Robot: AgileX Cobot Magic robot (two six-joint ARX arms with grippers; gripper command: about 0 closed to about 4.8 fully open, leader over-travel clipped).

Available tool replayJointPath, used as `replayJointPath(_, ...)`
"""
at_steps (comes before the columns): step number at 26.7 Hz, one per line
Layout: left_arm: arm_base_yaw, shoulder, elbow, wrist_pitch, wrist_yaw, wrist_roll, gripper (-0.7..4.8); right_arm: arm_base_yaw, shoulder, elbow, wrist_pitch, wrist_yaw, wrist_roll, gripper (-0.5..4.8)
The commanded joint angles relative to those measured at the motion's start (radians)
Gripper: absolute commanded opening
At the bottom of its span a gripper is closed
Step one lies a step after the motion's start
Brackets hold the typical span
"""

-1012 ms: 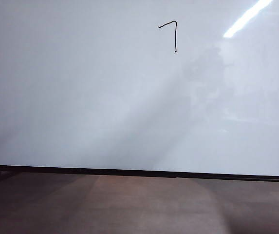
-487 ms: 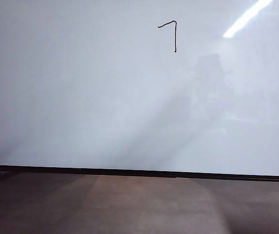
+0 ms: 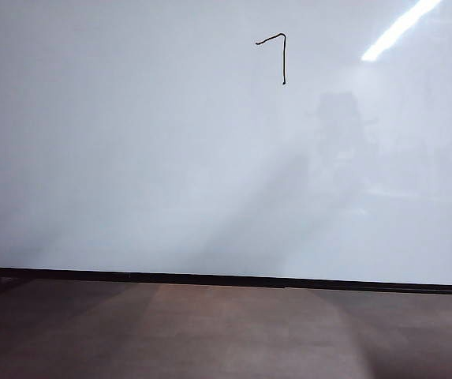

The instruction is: Reach to the right to find the marker pen, pick it up, and write the number 7 on the whiteboard.

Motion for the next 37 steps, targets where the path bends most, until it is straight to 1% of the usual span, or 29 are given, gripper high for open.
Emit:
replayJointPath(1, 0.002, 0.001, -0.001, 0.035, -0.067, -0.006, -0.05, 0.000, 0.000, 0.004, 0.014, -0.002, 0.000, 0.02)
replayJointPath(3, 0.021, 0.001, -0.001, 0.039, -0.082, -0.006, -0.05, 0.000, 0.000, 0.004, 0.014, -0.002, 0.000, 0.03)
replayJointPath(5, 0.068, 0.001, -0.001, 0.042, -0.079, -0.006, -0.05, 0.000, 0.000, 0.004, 0.014, -0.002, 0.000, 0.02)
replayJointPath(7, 0.138, 0.001, -0.001, 0.043, -0.068, -0.006, -0.05, 0.000, 0.000, 0.004, 0.014, -0.002, 0.000, 0.03)
replayJointPath(9, 0.225, 0.001, -0.001, 0.044, -0.034, -0.006, -0.05, 0.000, 0.000, 0.004, 0.014, -0.002, 0.000, 0.03)
replayJointPath(13, 0.409, 0.001, -0.001, 0.044, 0.098, -0.006, -0.05, 0.000, 0.000, 0.004, 0.014, -0.002, 0.000, 0.02)
replayJointPath(15, 0.483, 0.001, -0.001, 0.043, 0.142, -0.006, -0.05, 0.000, 0.000, 0.004, 0.014, -0.002, 0.000, 0.03)
replayJointPath(17, 0.543, 0.001, -0.001, 0.043, 0.145, -0.006, -0.05, 0.000, 0.000, 0.004, 0.014, -0.002, 0.000, 0.02)
replayJointPath(20, 0.608, 0.001, -0.002, 0.043, 0.132, -0.006, -0.05, 0.000, 0.000, 0.004, 0.014, -0.002, 0.000, 0.02)
replayJointPath(24, 0.656, 0.001, -0.018, 0.047, 0.130, -0.005, -0.05, 0.000, 0.000, 0.004, 0.014, -0.002, 0.000, 0.02)
replayJointPath(30, 0.659, 0.001, -0.089, 0.167, 0.130, -0.005, -0.05, 0.000, 0.000, 0.004, 0.014, -0.002, 0.000, 0.02)
replayJointPath(35, 0.659, 0.001, -0.090, 0.162, 0.072, 0.001, -0.05, 0.000, 0.000, 0.004, 0.014, -0.002, 0.000, 0.03)
replayJointPath(37, 0.659, 0.001, -0.090, 0.161, 0.066, 0.001, -0.05, 0.000, 0.000, 0.004, 0.014, -0.002, 0.000, 0.02)
